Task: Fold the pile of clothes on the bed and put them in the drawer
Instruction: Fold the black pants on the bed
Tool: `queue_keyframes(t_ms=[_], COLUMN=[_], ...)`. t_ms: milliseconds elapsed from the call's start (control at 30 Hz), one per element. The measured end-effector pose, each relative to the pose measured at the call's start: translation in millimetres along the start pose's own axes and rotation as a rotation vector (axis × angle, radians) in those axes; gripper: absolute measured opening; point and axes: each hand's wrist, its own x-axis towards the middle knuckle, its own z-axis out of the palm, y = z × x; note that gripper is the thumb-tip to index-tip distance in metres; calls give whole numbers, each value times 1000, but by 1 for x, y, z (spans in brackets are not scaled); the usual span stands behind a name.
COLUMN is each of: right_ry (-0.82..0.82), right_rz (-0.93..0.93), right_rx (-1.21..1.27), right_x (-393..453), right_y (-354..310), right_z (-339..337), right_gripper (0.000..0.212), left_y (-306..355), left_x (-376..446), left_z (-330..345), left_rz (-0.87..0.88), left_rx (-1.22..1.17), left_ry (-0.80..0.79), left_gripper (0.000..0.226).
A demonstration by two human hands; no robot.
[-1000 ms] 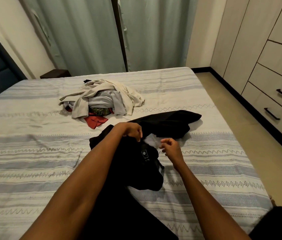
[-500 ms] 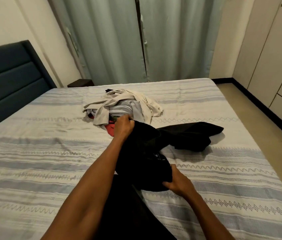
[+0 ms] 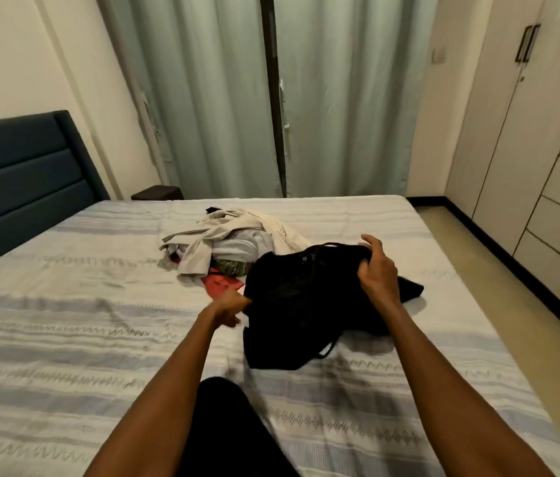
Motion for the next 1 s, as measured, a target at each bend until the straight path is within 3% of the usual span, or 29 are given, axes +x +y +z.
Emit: queue_keyframes(t_ms=[67, 133, 233, 367, 533, 600, 700, 767, 833, 933, 1000], right_ry=[0, 27, 115, 189, 247, 229, 266, 339, 395, 448, 527], right_rz=[-104, -190, -231, -119, 149, 221, 230, 141, -6, -261, -384], right_rx=[63, 77, 96, 102, 37, 251, 523, 521, 436, 273, 170], right_x=[17, 30, 38, 44, 73, 93, 126, 144, 160, 181, 195], right_y=[-12, -15, -10, 4, 15, 3, -33, -64, -104, -166, -209], right_z=[-15, -26, -42, -68, -123, -142, -170, -194, -225, -267, -296], right_gripper=[44, 35, 35, 35, 24, 22, 23, 27, 35, 46, 41], left_y=[2, 13, 33, 58, 114, 143, 195, 230, 271, 331, 373], left_x=[-3, -7, -7, -3, -2, -6, -12, -18, -28, -56, -79], left_z=[15, 27, 37, 37, -3, -22, -45, -59, -76, -107, -132], left_rz=[23, 71, 90, 151, 195, 272, 492, 647, 767, 834, 858], left_rx=[-174, -327, -455, -455, -668, -798, -977, -994, -925, -815, -794], left_ry=[-145, -160, -167, -78, 258, 252, 101, 97, 213, 497, 616], left_gripper=[43, 54, 39, 25, 23, 23, 31, 49, 58, 45, 35])
